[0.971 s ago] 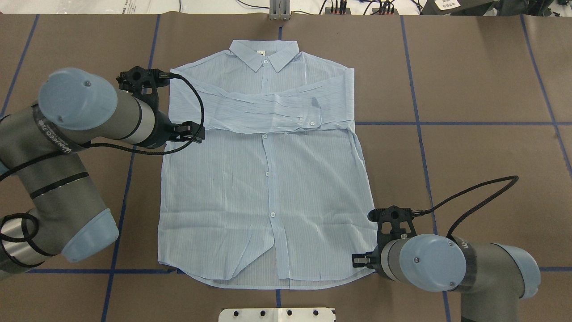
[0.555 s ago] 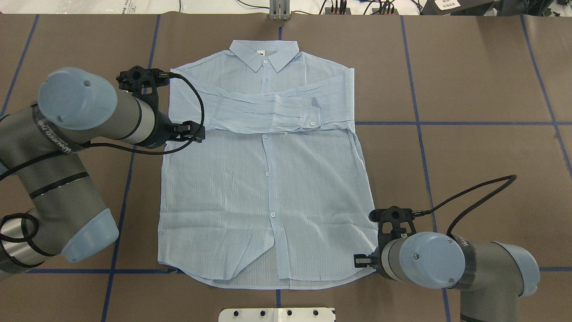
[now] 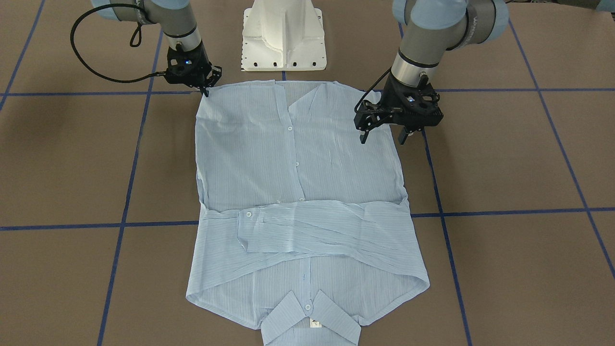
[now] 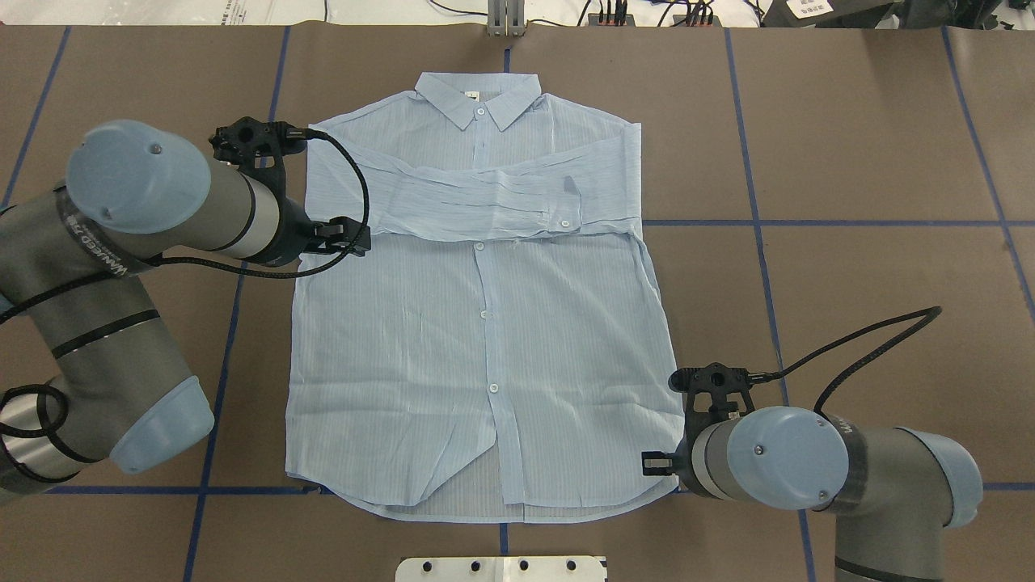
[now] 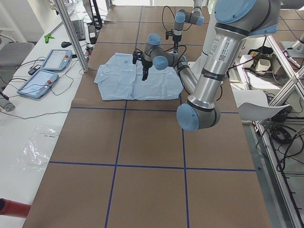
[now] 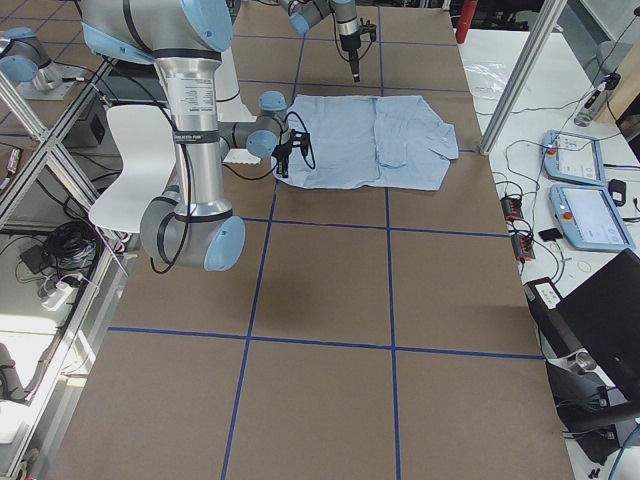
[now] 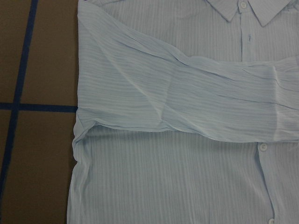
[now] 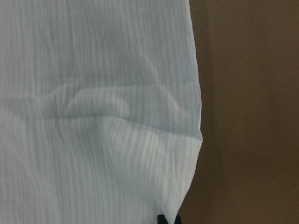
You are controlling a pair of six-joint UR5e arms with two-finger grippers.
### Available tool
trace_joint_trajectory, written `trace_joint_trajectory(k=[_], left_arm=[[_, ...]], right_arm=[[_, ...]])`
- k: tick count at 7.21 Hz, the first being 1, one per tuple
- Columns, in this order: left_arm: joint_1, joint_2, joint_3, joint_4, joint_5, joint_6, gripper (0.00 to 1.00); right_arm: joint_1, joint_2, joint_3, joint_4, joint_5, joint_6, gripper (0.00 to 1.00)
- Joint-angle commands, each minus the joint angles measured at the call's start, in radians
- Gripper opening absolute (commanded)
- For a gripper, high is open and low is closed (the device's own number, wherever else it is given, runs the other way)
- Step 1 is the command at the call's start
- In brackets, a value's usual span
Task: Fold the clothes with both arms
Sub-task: 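Move both grippers to the shirt's side edges near the hem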
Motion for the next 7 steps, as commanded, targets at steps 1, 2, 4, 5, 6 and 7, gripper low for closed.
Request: trace_joint_trajectory(k=[1,2,4,5,6,7], left_arm=[[0.012,0.123,-0.043,-0.048,-0.013,-0.080,1.00],[0.047,0.215,-0.066,-0.188,-0.011,-0.204,1.00],[0.205,0.296,-0.074,-0.286,0.035,-0.411,1.00],[0.289,0.334,-0.074,-0.284,0.103,-0.476,1.00],[0.348,0.346,-0.076,-0.281,0.122,-0.537,0.98],[0.388,0.348,-0.094,-0.263,0.122,-0.570,0.93]], right_arm=[[0.003,0.002,0.015,0.002,-0.001,0.003,0.00],[0.003,0.002,0.016,0.005,-0.007,0.003,0.00],[0.003,0.002,0.015,0.011,-0.009,0.003,0.00],[0.002,0.002,0.015,0.011,-0.009,0.003,0.00],[0.002,0.002,0.015,0.011,-0.009,0.003,0.00],[0.002,0.002,0.015,0.011,-0.009,0.003,0.00]])
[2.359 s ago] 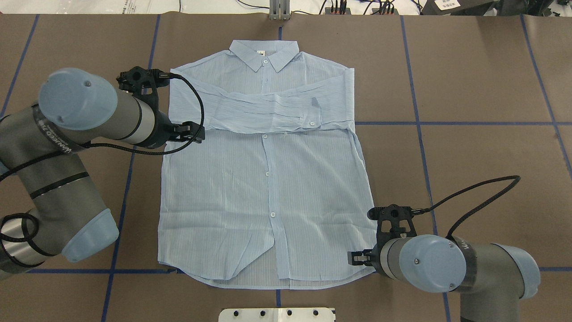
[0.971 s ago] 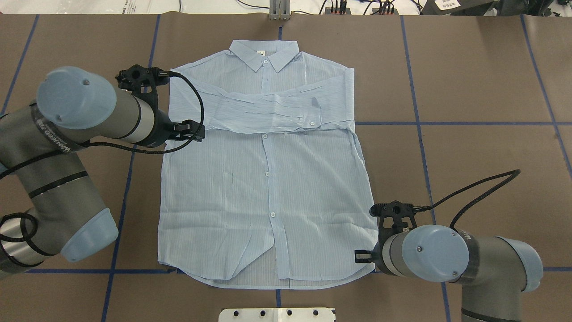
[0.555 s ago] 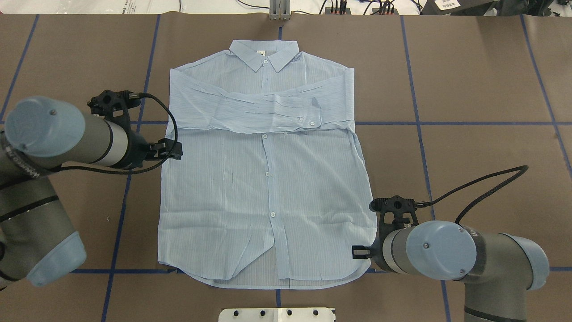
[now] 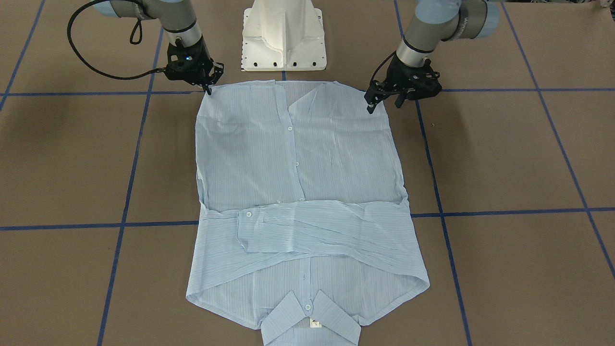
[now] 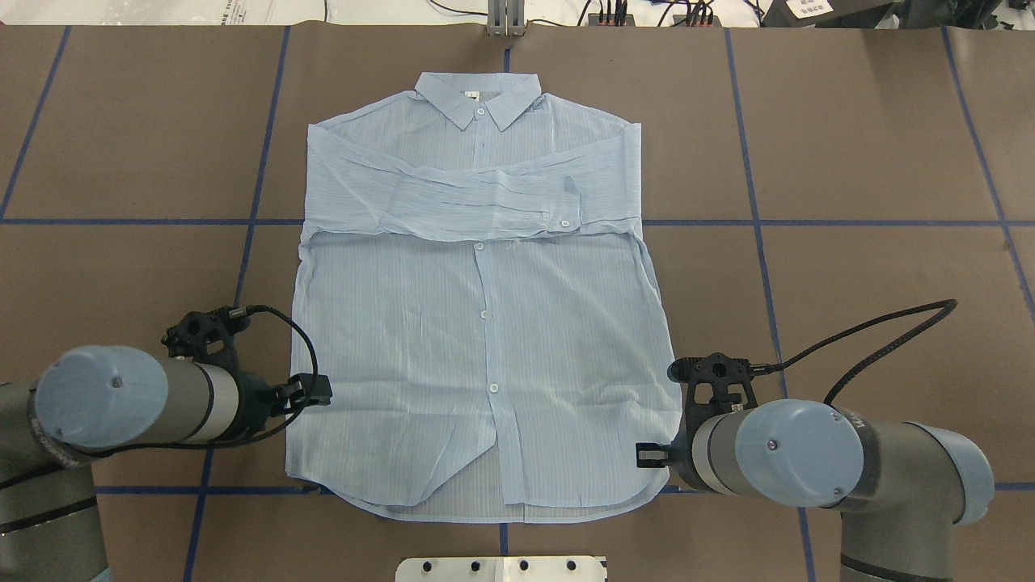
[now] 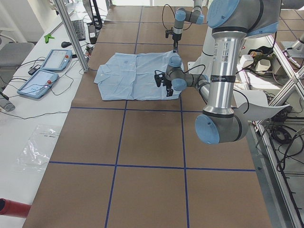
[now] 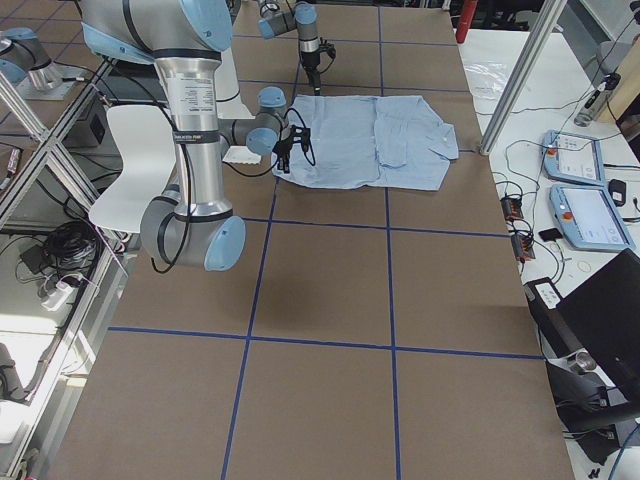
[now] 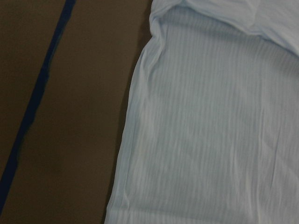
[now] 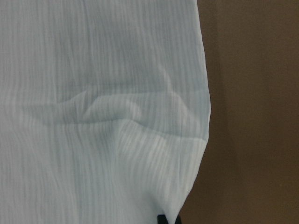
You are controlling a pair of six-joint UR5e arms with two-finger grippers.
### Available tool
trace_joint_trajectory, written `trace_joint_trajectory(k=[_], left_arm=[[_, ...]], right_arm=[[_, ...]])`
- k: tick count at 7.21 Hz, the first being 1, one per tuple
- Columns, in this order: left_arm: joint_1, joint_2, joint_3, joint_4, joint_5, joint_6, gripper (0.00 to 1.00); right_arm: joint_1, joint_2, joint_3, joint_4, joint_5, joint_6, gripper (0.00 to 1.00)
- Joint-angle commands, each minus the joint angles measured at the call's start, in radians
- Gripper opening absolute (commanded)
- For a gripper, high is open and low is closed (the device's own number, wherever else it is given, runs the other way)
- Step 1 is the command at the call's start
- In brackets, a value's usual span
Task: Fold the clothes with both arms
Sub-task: 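Lower both grippers and grasp the hem corners nearest the robot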
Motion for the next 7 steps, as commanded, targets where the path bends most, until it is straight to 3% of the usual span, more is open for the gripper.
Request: trace_joint_trajectory(k=[1,2,7], left_arm=[[0.080,0.010,-0.063,0.083,0.014,-0.063,0.82],[0.082,0.008,-0.086,0.117,0.014,-0.063,0.75],[0.087,-0.001,-0.028,0.117,0.014,-0.052,0.75]], right_arm=[[0.001,0.000,0.000,0.000,0.000,0.000,0.00],[0.001,0.000,0.000,0.000,0.000,0.000,0.00],[0.001,0.000,-0.006,0.000,-0.002,0.000,0.00]])
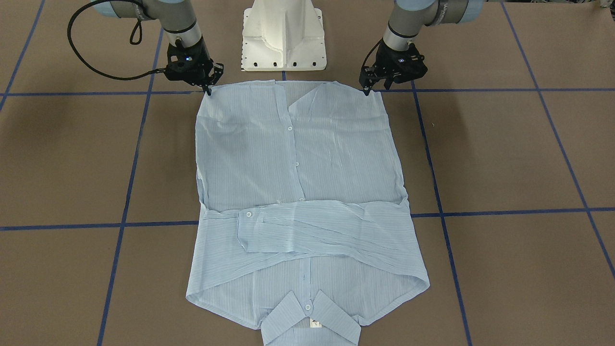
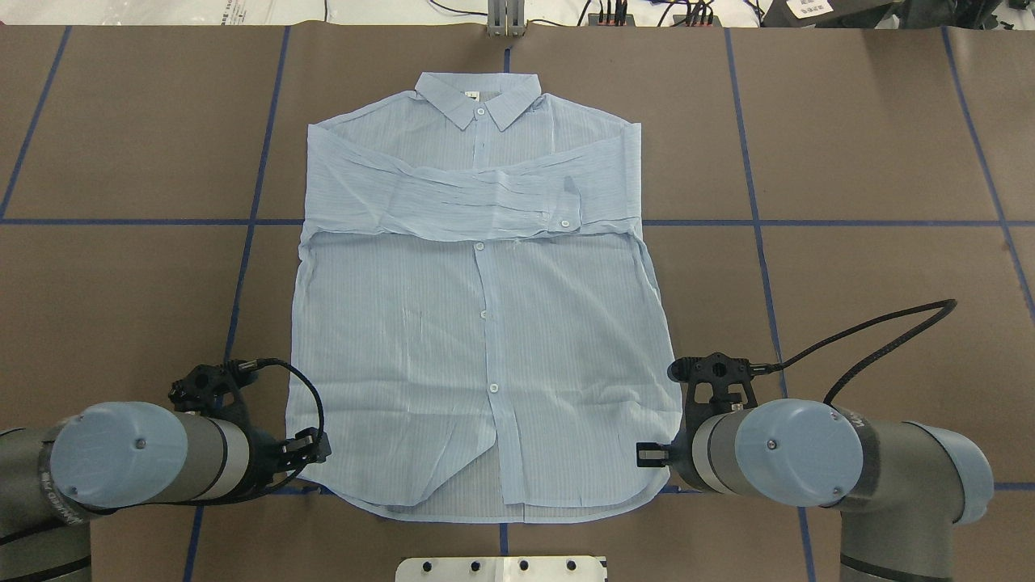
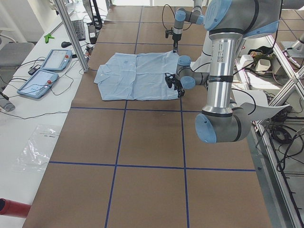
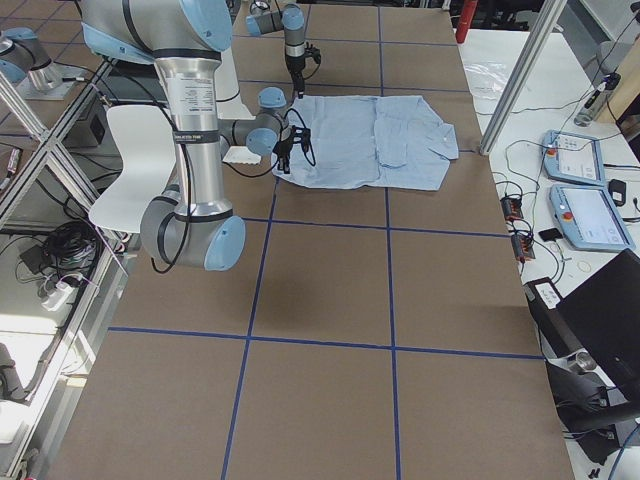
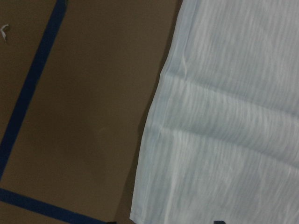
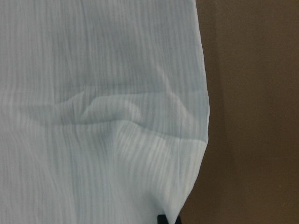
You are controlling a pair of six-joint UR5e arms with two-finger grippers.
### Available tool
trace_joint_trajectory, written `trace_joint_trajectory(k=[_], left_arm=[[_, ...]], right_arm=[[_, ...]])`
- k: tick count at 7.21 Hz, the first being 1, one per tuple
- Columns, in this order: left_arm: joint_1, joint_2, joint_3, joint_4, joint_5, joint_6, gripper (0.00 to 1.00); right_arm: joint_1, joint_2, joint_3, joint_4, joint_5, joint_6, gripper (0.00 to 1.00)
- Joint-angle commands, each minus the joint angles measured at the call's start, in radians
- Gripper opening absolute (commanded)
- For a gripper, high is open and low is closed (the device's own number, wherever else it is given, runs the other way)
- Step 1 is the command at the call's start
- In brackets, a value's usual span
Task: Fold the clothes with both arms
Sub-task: 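Lower both grippers and grasp the hem corners nearest the robot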
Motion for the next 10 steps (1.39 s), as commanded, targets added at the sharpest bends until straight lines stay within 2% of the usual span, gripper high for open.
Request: trace_joint_trajectory(k=[1,3,10], left_arm=[[0.004,-0.003,0.032,0.000,0.001,-0.002,0.72],[0.004,-0.005,0.030,0.000,0.001,-0.004,0.53],[0.004,-0.014,0.033,0.002,-0.001,0.001,0.51]], right_arm=[[0.000,0.000,0.000,0.000,-0.001,0.000,0.00],[0.002,0.000,0.000,0.000,-0.001,0.000,0.00],[0.020,0.000,0.003,0.000,0.006,-0.002,0.00]])
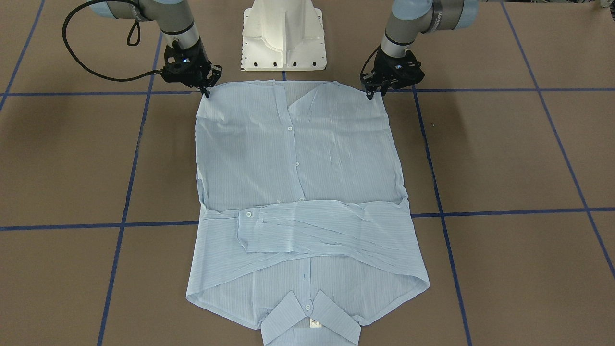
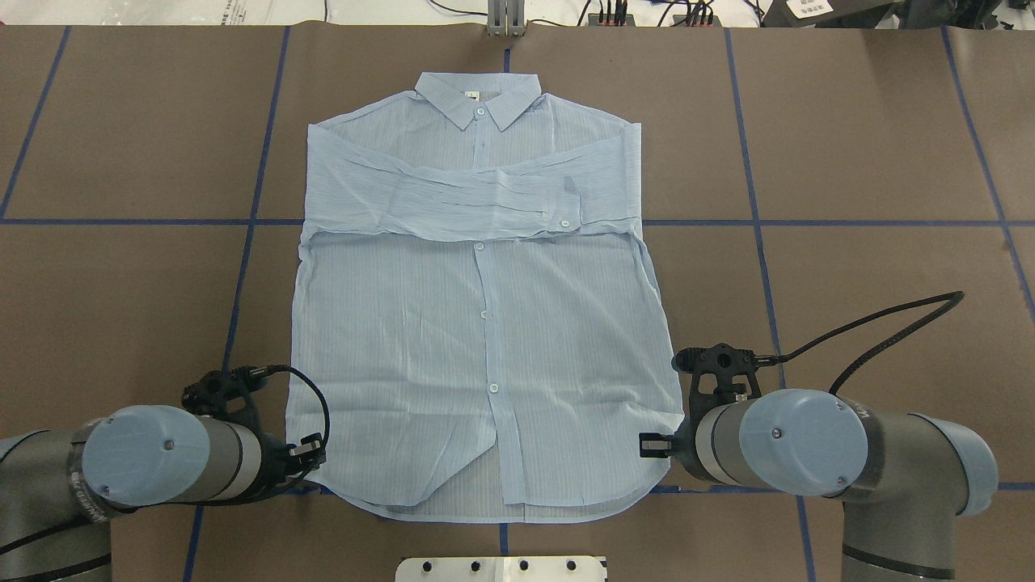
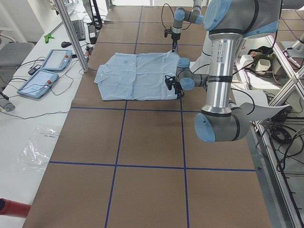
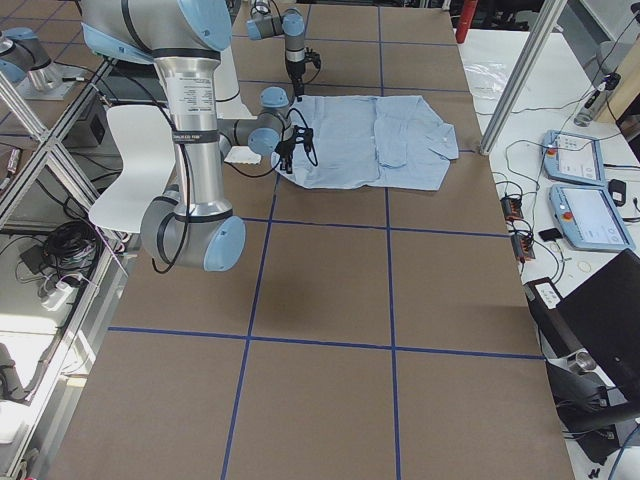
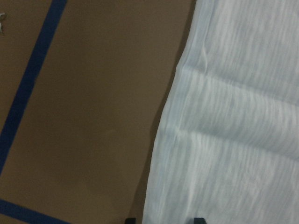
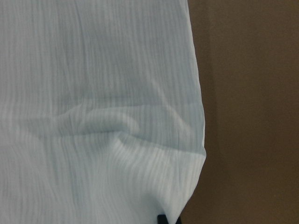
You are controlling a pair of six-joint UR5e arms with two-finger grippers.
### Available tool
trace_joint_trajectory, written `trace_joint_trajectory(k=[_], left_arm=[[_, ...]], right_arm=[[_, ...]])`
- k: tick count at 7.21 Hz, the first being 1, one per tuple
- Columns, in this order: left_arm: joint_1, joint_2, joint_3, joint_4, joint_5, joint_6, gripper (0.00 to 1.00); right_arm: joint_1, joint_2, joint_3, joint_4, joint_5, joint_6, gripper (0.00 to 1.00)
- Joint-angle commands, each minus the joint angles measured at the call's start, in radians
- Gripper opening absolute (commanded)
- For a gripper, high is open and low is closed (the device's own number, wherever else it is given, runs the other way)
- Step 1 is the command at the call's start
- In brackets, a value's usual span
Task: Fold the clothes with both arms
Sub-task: 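Lower both grippers and grasp the hem corners nearest the robot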
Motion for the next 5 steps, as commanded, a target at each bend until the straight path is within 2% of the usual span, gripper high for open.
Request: trace_joint_trajectory(k=[1,4,5], left_arm=[[-0.004,0.000,-0.001,0.000,0.000,0.001,0.51],[-0.003,-0.002,0.002,0.002,0.000,0.001,0.50],[-0.003,-0.002,0.002,0.002,-0.002,-0.001,0.39]], right_arm=[[0.001,-0.001,0.000,0.000,0.000,0.000,0.00],[0.002,-0.001,-0.003,0.000,0.000,-0.002,0.00],[0.001,-0.001,-0.001,0.000,0.000,-0.002,0.00]])
